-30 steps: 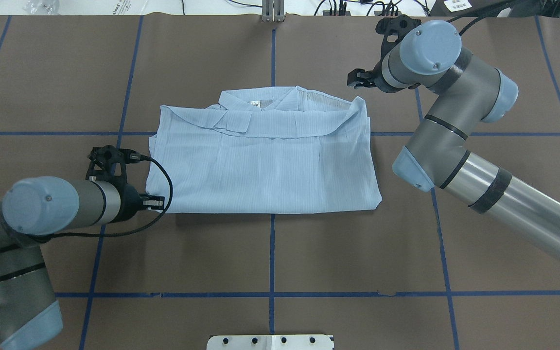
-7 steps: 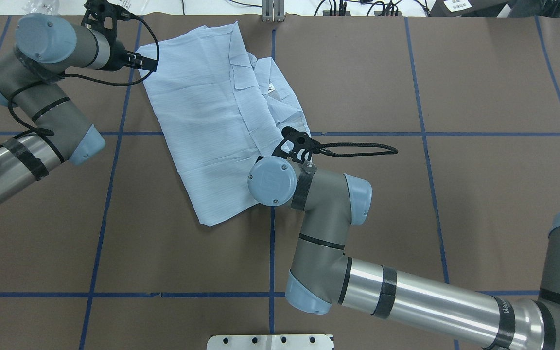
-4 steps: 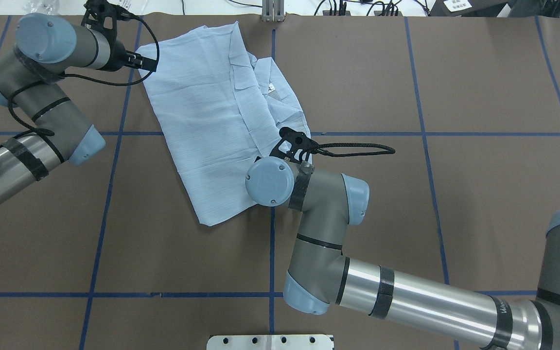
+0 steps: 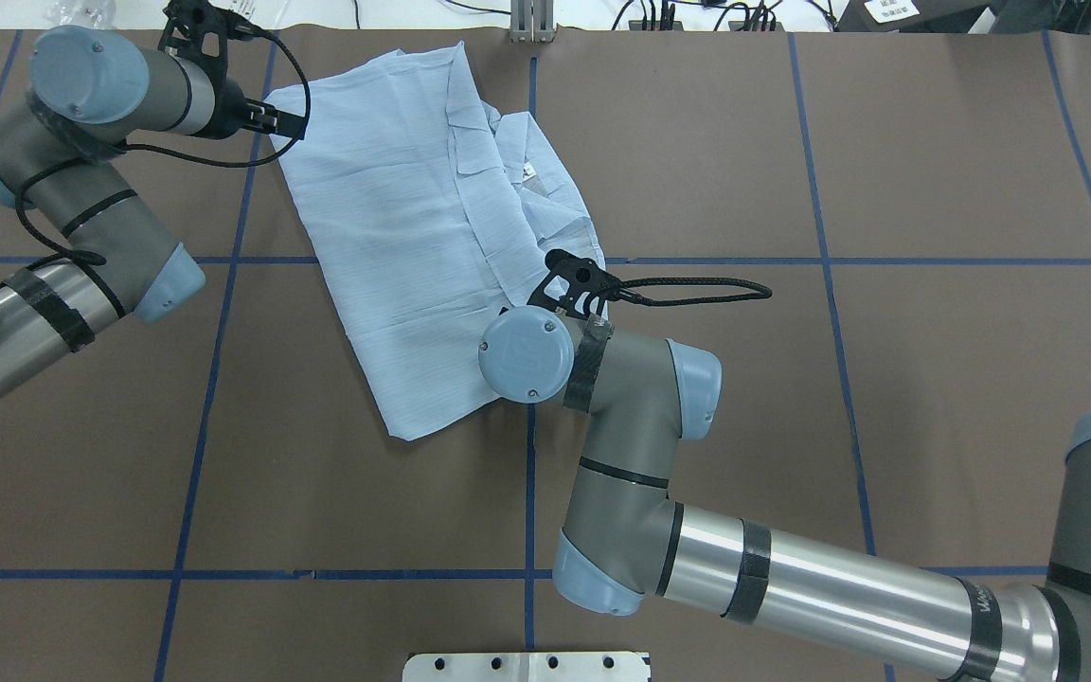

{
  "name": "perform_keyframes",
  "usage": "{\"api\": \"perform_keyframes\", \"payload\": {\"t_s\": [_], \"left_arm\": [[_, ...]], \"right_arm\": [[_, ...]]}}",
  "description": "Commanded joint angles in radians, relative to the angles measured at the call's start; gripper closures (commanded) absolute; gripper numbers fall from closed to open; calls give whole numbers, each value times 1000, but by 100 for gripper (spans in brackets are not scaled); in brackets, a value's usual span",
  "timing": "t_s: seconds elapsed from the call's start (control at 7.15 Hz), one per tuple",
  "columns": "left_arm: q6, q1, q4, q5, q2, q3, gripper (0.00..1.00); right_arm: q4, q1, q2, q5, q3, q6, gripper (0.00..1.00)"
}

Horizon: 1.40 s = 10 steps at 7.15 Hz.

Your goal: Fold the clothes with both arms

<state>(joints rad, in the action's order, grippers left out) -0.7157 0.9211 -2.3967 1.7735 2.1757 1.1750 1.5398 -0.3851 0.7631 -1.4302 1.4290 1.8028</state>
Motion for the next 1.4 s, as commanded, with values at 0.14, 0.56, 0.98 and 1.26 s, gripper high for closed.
{"api": "perform_keyframes", "payload": {"t_s": [0.14,0.56,0.98,1.26], "left_arm": [[-1,-1,-2,0,-1,0,0],[-1,-1,-2,0,-1,0,0],[-1,-1,-2,0,-2,0,0],[-1,-1,-2,0,-1,0,0]], "right_arm": [[22,2,7,0,14,1,20],[22,12,5,5,13,15,28],[20,22,2,8,14,27,62],[20,22,1,8,16,41,100]]}}
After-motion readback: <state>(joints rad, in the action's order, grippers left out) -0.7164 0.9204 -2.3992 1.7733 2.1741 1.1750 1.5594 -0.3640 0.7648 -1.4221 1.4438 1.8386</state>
